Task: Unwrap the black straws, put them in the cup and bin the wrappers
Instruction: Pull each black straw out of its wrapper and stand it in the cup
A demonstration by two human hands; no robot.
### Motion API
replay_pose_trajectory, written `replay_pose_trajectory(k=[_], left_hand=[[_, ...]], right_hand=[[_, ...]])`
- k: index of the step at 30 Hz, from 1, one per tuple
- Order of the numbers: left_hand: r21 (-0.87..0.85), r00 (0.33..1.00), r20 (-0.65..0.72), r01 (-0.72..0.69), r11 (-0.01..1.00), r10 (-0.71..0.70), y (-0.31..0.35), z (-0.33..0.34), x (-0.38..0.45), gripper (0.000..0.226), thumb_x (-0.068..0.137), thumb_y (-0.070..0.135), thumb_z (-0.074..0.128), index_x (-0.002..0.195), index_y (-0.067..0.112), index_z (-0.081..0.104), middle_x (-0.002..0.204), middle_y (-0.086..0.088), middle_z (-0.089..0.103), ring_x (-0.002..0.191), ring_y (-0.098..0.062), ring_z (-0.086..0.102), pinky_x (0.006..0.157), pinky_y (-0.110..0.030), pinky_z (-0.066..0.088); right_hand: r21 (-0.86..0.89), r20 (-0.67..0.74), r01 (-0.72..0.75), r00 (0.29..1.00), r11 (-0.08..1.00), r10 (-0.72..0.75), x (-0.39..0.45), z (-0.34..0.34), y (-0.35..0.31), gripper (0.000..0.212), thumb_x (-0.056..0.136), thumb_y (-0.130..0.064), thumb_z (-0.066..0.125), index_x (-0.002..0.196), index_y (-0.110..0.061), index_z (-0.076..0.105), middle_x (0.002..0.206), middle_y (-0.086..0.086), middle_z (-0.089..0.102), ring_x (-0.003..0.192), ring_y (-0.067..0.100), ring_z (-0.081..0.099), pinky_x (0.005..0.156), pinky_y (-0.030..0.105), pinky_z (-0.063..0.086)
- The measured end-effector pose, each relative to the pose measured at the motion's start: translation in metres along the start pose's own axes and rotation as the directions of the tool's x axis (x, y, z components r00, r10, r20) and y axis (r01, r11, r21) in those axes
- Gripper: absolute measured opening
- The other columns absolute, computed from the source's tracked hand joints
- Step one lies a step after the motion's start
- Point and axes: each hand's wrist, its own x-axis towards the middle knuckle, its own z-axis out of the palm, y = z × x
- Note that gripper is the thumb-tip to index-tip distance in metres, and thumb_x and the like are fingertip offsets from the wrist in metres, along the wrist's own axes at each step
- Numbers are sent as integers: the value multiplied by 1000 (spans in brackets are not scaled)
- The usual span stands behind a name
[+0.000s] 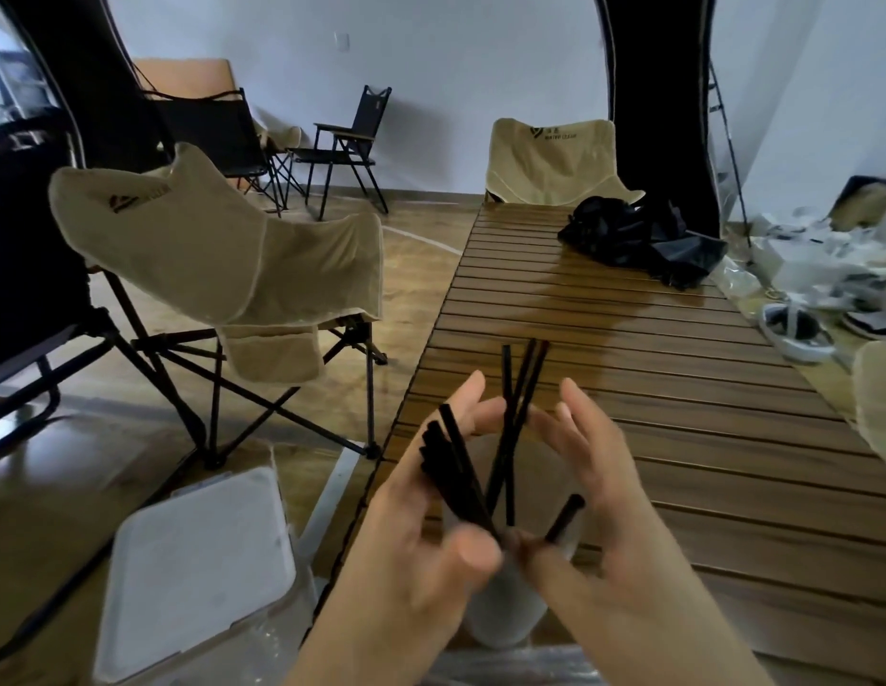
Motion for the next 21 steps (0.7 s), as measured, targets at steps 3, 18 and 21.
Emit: replay_pose_trajectory(k=[3,18,21], left_hand=[[1,1000,-24,3,1000,-3,5,4,-2,96,53,67,79,138,52,37,140,26,49,132,3,44,104,-21,43],[69,986,-161,-39,997,50,21,-8,2,30,61,43,76,90,35,76,90,14,75,90,-2,69,77,-11,51],[108,976,-193,-76,991,96,24,-8,2,28,62,40,78,89,35,75,86,17,75,84,-2,71,72,-12,53]], right_hand=[[-19,97,33,995,999,-31,3,1,-3,91,74,-24,74,141,-47,16,123,-49,40,120,-27,31,95,4,33],[-225,-13,178,983,958,-186,-7,1,7,32,74,-56,53,102,-44,63,110,-25,56,111,-2,53,86,8,41],[-166,-49,202,976,965,-212,-8,1,4,32,83,-52,46,114,-54,55,116,-32,57,112,-7,53,88,18,48]])
